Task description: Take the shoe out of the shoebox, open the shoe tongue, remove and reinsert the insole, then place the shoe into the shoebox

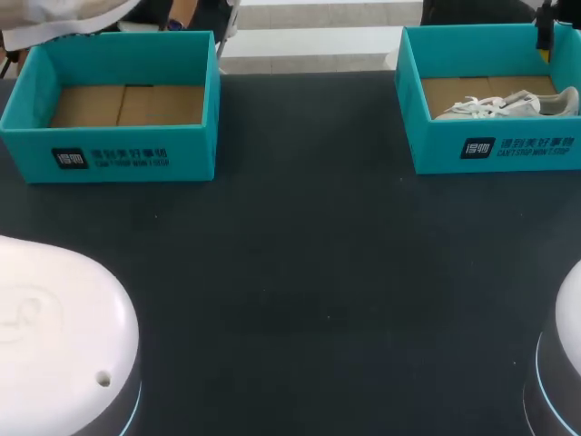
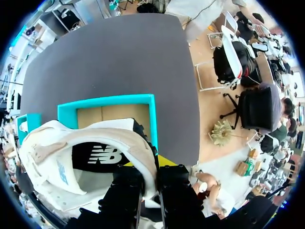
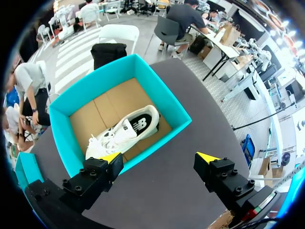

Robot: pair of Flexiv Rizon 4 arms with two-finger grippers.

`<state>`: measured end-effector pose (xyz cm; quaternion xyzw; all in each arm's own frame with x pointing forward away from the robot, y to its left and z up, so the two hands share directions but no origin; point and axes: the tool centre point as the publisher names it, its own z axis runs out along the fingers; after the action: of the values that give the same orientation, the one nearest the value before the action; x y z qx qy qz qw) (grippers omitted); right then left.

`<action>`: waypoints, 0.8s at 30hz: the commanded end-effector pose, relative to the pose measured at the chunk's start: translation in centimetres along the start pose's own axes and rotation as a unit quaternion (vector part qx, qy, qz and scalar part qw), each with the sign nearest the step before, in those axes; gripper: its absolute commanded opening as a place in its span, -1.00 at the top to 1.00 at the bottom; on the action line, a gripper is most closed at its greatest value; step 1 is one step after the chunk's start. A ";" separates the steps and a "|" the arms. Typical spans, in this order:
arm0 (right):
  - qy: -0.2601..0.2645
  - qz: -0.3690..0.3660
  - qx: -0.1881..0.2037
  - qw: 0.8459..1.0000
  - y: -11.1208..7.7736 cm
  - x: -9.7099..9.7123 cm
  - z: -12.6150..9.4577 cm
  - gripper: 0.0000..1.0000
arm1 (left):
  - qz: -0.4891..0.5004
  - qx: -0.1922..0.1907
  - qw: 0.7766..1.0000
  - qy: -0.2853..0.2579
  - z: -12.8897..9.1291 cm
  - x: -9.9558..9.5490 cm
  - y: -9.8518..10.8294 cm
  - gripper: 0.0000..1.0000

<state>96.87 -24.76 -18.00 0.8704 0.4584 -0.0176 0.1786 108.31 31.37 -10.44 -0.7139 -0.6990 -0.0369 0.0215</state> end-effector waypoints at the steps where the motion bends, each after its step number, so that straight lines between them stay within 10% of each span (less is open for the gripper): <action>1: 0.001 0.000 -0.001 1.000 0.0 -0.1 0.0 -1.00 | 0.001 -0.083 0.995 0.046 -0.7 -3.5 -5.6 1.00; 24: 0.001 0.000 -0.001 1.000 0.0 -0.1 0.0 -1.00 | 0.057 -0.113 0.992 0.004 -2.0 -22.3 -18.6 1.00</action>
<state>96.87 -24.77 -18.00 0.8705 0.4584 -0.0176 0.1786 91.48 10.26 -10.89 -0.7518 -0.6576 -0.0194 0.0436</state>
